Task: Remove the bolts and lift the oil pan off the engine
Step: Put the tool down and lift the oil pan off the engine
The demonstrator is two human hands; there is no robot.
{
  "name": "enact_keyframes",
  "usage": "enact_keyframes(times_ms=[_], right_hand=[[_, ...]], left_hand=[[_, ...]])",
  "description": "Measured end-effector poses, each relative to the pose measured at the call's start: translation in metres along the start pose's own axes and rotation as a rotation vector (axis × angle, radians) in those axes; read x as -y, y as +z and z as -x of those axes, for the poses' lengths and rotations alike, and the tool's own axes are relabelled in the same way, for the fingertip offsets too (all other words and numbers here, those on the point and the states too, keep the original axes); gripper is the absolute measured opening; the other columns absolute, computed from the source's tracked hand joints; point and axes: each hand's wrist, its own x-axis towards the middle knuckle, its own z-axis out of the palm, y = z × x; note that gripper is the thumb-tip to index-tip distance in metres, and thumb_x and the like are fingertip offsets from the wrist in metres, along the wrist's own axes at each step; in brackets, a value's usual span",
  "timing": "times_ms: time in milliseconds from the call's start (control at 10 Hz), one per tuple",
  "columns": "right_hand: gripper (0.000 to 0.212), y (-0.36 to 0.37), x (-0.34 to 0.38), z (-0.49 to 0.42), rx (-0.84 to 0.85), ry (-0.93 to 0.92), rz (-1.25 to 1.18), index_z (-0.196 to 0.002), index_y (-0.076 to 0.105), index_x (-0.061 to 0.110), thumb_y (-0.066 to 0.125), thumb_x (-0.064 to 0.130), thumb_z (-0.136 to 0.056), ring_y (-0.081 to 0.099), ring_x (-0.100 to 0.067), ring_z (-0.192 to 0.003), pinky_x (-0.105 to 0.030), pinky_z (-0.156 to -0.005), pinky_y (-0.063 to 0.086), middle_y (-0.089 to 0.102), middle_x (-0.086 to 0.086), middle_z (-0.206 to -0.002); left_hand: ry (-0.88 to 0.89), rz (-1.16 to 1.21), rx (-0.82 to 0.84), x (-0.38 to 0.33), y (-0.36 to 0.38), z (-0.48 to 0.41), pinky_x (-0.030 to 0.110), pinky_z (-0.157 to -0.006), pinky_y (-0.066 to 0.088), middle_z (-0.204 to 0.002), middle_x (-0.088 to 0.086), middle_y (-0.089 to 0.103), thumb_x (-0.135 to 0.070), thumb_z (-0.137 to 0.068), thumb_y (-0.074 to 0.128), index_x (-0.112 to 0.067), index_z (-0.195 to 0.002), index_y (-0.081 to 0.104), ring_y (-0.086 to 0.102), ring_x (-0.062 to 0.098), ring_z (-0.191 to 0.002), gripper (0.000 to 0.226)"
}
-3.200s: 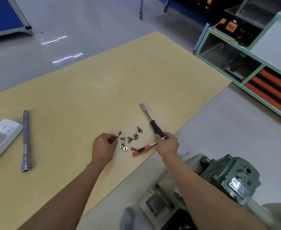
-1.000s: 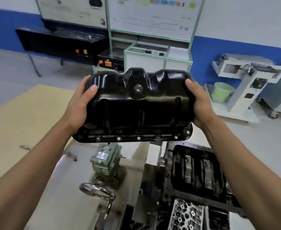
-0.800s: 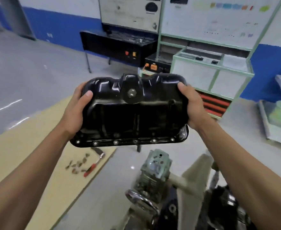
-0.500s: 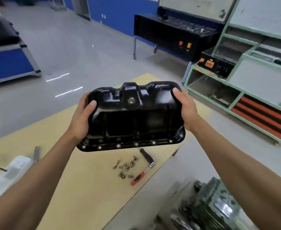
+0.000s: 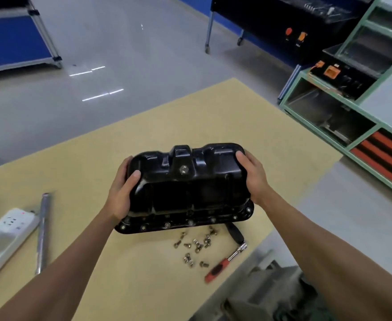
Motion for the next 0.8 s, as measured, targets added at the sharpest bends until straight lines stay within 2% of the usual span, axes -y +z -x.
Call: enact_keyframes(times_ms=[100, 200, 300, 400, 500, 600, 700, 800], right_hand=[[0.040, -0.005, -0.009, -0.001, -0.011, 0.005, 0.019, -0.118, 0.070, 0.014, 0.065, 0.042, -0.090, 0.069, -0.029, -0.107, -0.033, -0.084, 0.056, 0.073, -0.011, -0.115], [0.035, -0.011, -0.023, 0.001, -0.006, 0.017, 0.031, -0.114, 0.072, 0.017, 0.063, 0.042, -0.090, 0.070, -0.024, -0.103, -0.027, -0.080, 0.055, 0.074, -0.007, -0.111], [0.035, -0.016, -0.033, 0.002, -0.010, 0.018, 0.034, -0.113, 0.073, 0.020, 0.061, 0.044, -0.091, 0.070, -0.023, -0.104, -0.026, -0.081, 0.056, 0.075, -0.006, -0.112], [0.037, -0.017, -0.032, 0.000, -0.015, 0.022, 0.029, -0.114, 0.072, 0.016, 0.062, 0.043, -0.091, 0.070, -0.024, -0.103, -0.029, -0.081, 0.056, 0.074, -0.008, -0.112], [0.032, -0.018, -0.033, -0.001, -0.019, 0.028, 0.069, -0.114, 0.073, 0.017, 0.061, 0.040, -0.095, 0.070, -0.022, -0.102, -0.031, -0.084, 0.054, 0.075, -0.006, -0.111], [0.033, -0.020, -0.031, -0.004, -0.040, 0.047, 0.188, -0.106, 0.075, 0.030, 0.056, 0.054, -0.094, 0.071, -0.015, -0.100, -0.035, -0.091, 0.054, 0.076, 0.005, -0.105], [0.036, -0.019, -0.024, 0.000, -0.074, 0.061, 0.345, -0.099, 0.074, 0.044, 0.047, 0.067, -0.090, 0.069, -0.004, -0.095, -0.031, -0.091, 0.053, 0.075, 0.017, -0.099], [0.043, -0.019, -0.011, 0.004, -0.080, 0.063, 0.543, -0.112, 0.070, 0.036, 0.042, 0.065, -0.097, 0.064, -0.013, -0.110, -0.033, -0.096, 0.049, 0.072, 0.012, -0.111]], left_hand=[[-0.026, -0.005, 0.004, 0.014, 0.005, -0.001, 0.036, -0.112, 0.040, -0.145, 0.008, 0.054, -0.046, -0.094, 0.054, -0.010, -0.148, 0.042, 0.051, 0.021, -0.136, 0.066], [-0.084, -0.007, -0.004, 0.034, 0.009, 0.004, 0.041, -0.116, 0.038, -0.148, 0.014, 0.051, -0.030, -0.106, 0.049, -0.007, -0.151, 0.038, 0.047, 0.029, -0.140, 0.051], [-0.117, -0.008, -0.017, 0.044, 0.011, 0.005, 0.049, -0.121, 0.032, -0.152, 0.017, 0.047, -0.019, -0.105, 0.041, -0.004, -0.152, 0.036, 0.043, 0.032, -0.143, 0.049], [-0.131, -0.011, -0.023, 0.041, 0.013, 0.006, 0.050, -0.120, 0.034, -0.152, 0.017, 0.047, -0.022, -0.105, 0.041, -0.005, -0.153, 0.036, 0.045, 0.031, -0.142, 0.051], [-0.112, -0.048, -0.007, 0.035, 0.016, 0.007, 0.026, -0.104, 0.046, -0.144, 0.011, 0.056, -0.025, -0.106, 0.042, -0.010, -0.148, 0.045, 0.054, 0.024, -0.134, 0.044], [-0.121, -0.045, -0.031, 0.031, 0.016, 0.003, 0.022, -0.095, 0.047, -0.136, 0.006, 0.062, -0.023, -0.109, 0.042, -0.014, -0.141, 0.052, 0.058, 0.023, -0.128, 0.035], [-0.153, -0.093, -0.035, 0.029, 0.017, 0.001, 0.034, -0.101, 0.047, -0.128, -0.002, 0.067, -0.027, -0.109, 0.044, -0.025, -0.133, 0.058, 0.060, 0.024, -0.125, 0.027], [-0.237, -0.267, -0.085, 0.017, 0.014, 0.001, 0.036, -0.107, 0.045, -0.138, -0.007, 0.063, -0.044, -0.104, 0.053, -0.034, -0.138, 0.056, 0.056, 0.021, -0.131, 0.035]])
